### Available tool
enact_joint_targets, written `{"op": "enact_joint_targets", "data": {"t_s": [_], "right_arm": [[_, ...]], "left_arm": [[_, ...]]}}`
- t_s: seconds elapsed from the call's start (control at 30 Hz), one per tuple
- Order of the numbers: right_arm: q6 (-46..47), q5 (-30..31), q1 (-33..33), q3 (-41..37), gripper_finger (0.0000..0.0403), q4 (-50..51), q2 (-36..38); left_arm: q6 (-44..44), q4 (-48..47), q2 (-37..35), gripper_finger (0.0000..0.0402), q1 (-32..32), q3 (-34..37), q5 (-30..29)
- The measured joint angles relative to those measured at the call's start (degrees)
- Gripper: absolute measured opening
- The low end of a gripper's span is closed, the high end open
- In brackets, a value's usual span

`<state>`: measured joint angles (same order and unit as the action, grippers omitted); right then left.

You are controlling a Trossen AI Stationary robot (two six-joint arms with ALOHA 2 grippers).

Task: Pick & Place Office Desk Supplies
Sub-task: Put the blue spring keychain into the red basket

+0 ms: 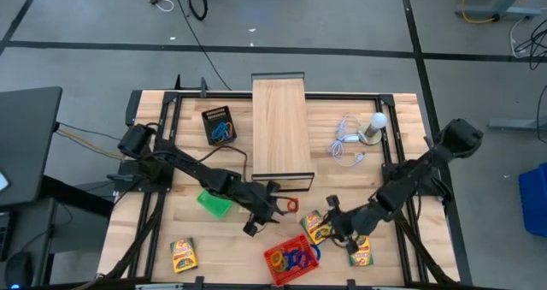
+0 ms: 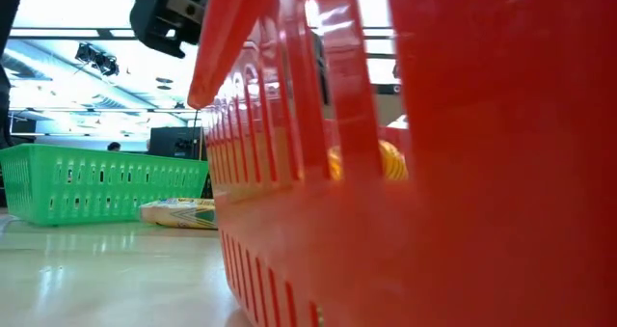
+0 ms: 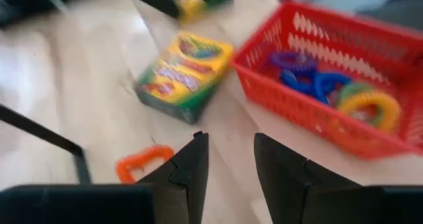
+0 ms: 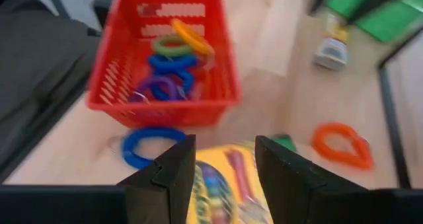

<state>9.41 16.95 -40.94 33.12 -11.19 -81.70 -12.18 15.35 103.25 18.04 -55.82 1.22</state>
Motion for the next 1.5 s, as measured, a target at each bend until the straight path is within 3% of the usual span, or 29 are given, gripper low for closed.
{"op": "enact_joint_targets", "data": {"t_s": [0.23,0.4,0.47,0.67,0.97,1.5], "right_arm": [[2.67,0.15,-3.48,7.72,0.0140,6.59,-3.85],[6.20,-0.42,-5.15,10.52,0.0034,8.44,-6.81],[7.06,-0.39,-5.58,11.38,0.0011,8.39,-8.77],[10.16,-0.92,-5.61,14.17,0.0005,8.67,-14.42],[10.00,-2.68,-5.06,18.55,0.0002,8.82,-19.13],[-4.17,-8.54,4.40,19.13,0.0001,2.62,-19.68]], "left_arm": [[5.44,8.66,-5.86,0.0129,0.50,10.91,-3.98],[5.04,11.28,-7.41,0.0129,1.72,12.92,-6.83],[3.98,13.55,-7.88,0.0129,2.57,13.02,-7.66],[-0.17,23.80,-8.53,0.0129,5.60,12.90,-7.82],[-0.89,22.74,-10.96,0.0129,8.11,12.93,-13.19],[-2.40,23.11,-11.02,0.0129,8.22,12.94,-16.47]]}}
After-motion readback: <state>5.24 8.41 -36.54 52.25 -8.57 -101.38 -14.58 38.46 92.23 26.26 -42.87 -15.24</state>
